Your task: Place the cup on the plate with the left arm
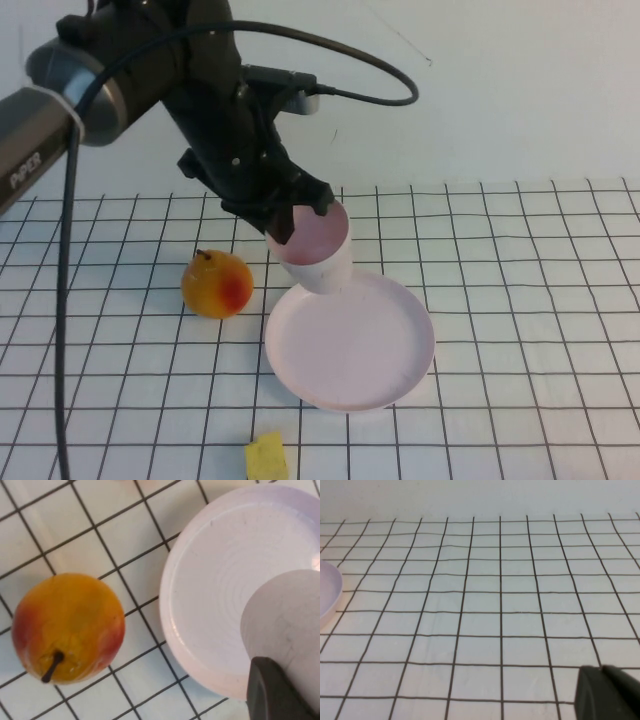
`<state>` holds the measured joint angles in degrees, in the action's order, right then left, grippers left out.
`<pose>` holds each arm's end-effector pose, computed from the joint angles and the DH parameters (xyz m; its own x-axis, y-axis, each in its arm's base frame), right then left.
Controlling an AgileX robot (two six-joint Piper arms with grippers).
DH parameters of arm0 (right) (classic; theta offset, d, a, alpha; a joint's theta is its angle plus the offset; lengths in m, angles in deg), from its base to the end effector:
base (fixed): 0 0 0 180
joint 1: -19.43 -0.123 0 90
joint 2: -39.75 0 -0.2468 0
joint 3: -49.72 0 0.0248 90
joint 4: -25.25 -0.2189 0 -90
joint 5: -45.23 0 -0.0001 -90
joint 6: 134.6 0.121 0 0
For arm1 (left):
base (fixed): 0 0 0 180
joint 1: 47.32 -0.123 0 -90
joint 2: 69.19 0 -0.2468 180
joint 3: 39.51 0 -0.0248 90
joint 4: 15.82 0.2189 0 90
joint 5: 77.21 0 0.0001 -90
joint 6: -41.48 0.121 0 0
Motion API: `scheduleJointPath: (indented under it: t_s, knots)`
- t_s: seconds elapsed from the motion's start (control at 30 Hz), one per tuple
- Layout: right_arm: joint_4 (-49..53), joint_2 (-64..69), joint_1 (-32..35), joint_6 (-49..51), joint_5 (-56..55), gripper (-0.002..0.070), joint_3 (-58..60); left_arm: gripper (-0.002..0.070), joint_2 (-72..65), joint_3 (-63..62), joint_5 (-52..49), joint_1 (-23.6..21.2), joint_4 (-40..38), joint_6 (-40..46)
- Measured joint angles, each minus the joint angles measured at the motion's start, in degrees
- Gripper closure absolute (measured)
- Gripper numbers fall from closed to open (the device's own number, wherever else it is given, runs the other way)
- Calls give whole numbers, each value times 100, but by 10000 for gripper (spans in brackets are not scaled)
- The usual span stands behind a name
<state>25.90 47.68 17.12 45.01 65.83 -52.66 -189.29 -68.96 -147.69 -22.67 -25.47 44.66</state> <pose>0.0880 0.0031 0.1650 -0.2772 -0.0286 -0.9604 -0.0413 0.9990 -0.0178 0.3392 -0.1767 0.2459 -0.8593 0.3929 -0.3275 0.4578 0.8764 -0.1497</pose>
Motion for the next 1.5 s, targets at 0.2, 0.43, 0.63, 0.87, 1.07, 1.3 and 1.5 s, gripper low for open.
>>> scheduleJointPath:
  t_s: [0.2,0.43,0.63,0.87,1.07,1.3,1.5]
  knots:
    - [0,0,0,39,0,679,0,666,-446,-259,-15,275,-67,-42]
    - [0,0,0,39,0,679,0,666,-944,-259,-15,417,-103,-65]
    - [0,0,0,0,0,679,0,664,-1102,-259,-15,417,-103,-95]
    - [0,0,0,39,0,679,0,484,-1102,-259,5,417,80,-156]
    - [0,0,0,39,0,679,0,412,-1125,-516,5,417,313,-261]
    - [0,0,0,39,0,679,0,601,-785,-1361,-17,417,474,-123]
    - [0,0,0,39,0,679,0,669,220,-1366,-55,417,669,3]
